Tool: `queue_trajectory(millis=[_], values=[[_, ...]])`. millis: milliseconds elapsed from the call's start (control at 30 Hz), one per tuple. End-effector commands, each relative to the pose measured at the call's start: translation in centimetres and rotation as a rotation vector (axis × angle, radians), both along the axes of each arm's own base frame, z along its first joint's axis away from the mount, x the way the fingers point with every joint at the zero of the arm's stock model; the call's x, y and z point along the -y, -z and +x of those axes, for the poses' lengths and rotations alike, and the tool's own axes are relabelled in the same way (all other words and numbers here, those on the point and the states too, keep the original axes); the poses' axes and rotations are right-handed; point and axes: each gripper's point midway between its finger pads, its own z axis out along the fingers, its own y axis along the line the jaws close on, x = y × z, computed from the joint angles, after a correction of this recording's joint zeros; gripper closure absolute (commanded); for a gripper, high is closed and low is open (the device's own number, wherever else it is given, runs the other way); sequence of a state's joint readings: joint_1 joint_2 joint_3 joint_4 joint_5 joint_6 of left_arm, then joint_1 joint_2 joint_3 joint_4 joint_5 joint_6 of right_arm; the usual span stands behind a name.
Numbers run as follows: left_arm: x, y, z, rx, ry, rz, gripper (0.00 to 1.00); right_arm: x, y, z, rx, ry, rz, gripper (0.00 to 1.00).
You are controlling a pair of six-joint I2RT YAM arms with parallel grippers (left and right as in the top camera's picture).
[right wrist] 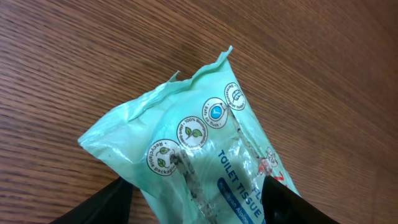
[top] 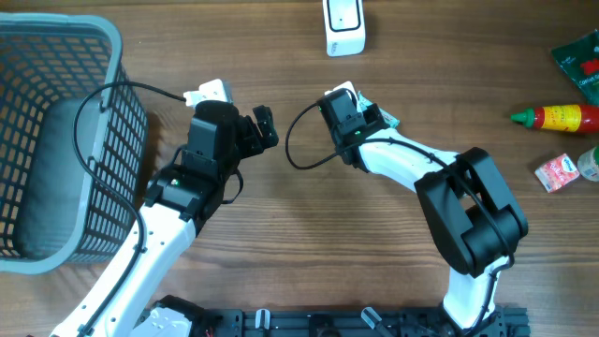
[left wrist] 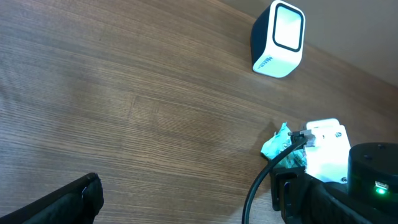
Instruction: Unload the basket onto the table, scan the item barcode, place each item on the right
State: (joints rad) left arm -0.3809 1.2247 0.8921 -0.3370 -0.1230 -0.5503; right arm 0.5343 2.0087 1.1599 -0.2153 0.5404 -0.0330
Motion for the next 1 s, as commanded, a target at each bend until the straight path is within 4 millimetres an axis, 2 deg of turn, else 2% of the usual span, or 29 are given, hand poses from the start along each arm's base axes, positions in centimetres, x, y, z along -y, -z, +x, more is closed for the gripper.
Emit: queue_trajectory(millis=[0,200,367,467,533,567,600,667,800,900,967], values=[[0.0,-0.4,0.1,0.016,0.007,0.019,0.00,0.1,0.8,-0.2,-0.012,-0.011,-0.046,0.35],[0.0,-0.4,0.1,0.016,0.007,0.019,0.00,-0.9,1.7,-0.5,-0.060,-0.045,0.025,0.46],[0.0,-0.4,0.1,0.016,0.007,0.019,0.00,-0.2,2.8,-0.8,-0.099,-0.017,0.051,0.50],[0.0,-0.4,0.1,0.016,0.007,0.018,0.00,-0.1,4.0,-1.5,-0.156,-0.024,0.073,0.69],[0.0,-0.4,0.1,0.016,0.007,0.019,0.00,-0.4,4.4,-1.9,-0.185,-0.038,0.100,0.89],[0.0,-0.4,0.1,0.016,0.007,0.019,0.00,-0.8,4.4,-2.0,-0.195,-0.048,0.119,0.94],[0.0,-0.4,0.1,0.016,0.007,0.019,0.00,-1.2,4.2,-2.1,-0.197,-0.057,0.140,0.96],[0.0,-0.4,0.1,0.016,0.007,0.019,0.00,-1.7,3.4,-1.9,-0.188,-0.039,0.188,0.96],[0.0,-0.4,0.1,0.016,0.007,0.019,0.00,-2.9,-0.8,-1.3,-0.150,-0.006,0.310,0.96],[0.0,-0.4,0.1,0.016,0.007,0.019,0.00,-4.4,-4.4,-1.7,-0.188,-0.057,0.489,0.96],[0.0,-0.4,0.1,0.016,0.007,0.019,0.00,-4.6,-6.3,-2.2,-0.213,-0.080,0.593,0.96]])
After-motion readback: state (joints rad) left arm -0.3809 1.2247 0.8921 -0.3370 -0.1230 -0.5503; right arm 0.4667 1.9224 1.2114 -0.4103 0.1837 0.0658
